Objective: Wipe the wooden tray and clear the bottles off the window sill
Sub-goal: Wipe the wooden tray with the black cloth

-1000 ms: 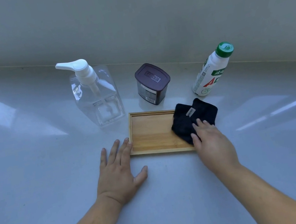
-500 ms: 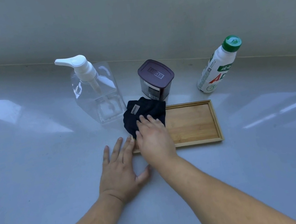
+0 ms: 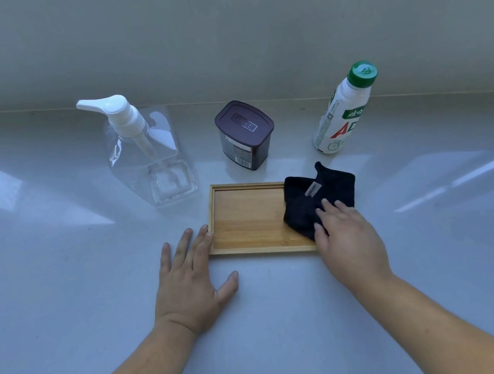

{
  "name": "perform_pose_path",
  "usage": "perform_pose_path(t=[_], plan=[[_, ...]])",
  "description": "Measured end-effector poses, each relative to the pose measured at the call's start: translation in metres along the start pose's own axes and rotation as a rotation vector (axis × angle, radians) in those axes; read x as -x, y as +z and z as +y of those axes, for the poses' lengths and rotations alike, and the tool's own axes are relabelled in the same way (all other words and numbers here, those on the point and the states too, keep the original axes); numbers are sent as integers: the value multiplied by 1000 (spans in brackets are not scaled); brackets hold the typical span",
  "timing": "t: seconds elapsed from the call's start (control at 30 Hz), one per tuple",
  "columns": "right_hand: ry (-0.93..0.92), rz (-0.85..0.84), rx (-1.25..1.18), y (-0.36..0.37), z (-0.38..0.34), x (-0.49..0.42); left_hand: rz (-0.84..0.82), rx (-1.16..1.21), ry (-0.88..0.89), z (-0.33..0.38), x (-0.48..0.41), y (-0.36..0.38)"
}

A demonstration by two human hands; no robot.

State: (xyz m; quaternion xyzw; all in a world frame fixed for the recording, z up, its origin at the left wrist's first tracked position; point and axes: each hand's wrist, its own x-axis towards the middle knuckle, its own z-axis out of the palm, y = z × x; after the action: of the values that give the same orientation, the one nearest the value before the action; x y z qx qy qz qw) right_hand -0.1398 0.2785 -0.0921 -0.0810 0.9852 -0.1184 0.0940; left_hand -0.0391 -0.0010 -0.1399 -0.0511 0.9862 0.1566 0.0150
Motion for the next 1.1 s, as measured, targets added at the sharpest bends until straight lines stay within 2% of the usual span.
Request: perform_pose_path(t=[0.13, 0.37, 0.47, 0.6, 0.7, 0.8, 0.93, 1.0, 1.1], plan=[[27, 7, -95, 10, -47, -2, -10, -13, 1, 1, 0, -3], [-286, -67, -119, 35, -129, -15, -4, -2, -12, 2, 0, -3], [-392, -96, -125, 39, -127, -11, 18, 0, -19, 3, 0, -2], [-518, -101, -47, 28, -76, -8, 20, -14, -19, 1, 0, 0], [-423, -75, 13, 13, -32, -6, 27, -12, -12, 0, 1, 2], [-221, -31, 3, -2, 8, -1, 31, -4, -8, 0, 1, 2], [-54, -6, -78, -11, 10, 1, 34, 4, -1, -1, 2, 3], [-88, 31, -160, -16, -8, 7, 29, 1, 3, -2, 2, 3], [-291, 48, -137, -16, -35, 33, 19, -5, 8, -2, 1, 3]])
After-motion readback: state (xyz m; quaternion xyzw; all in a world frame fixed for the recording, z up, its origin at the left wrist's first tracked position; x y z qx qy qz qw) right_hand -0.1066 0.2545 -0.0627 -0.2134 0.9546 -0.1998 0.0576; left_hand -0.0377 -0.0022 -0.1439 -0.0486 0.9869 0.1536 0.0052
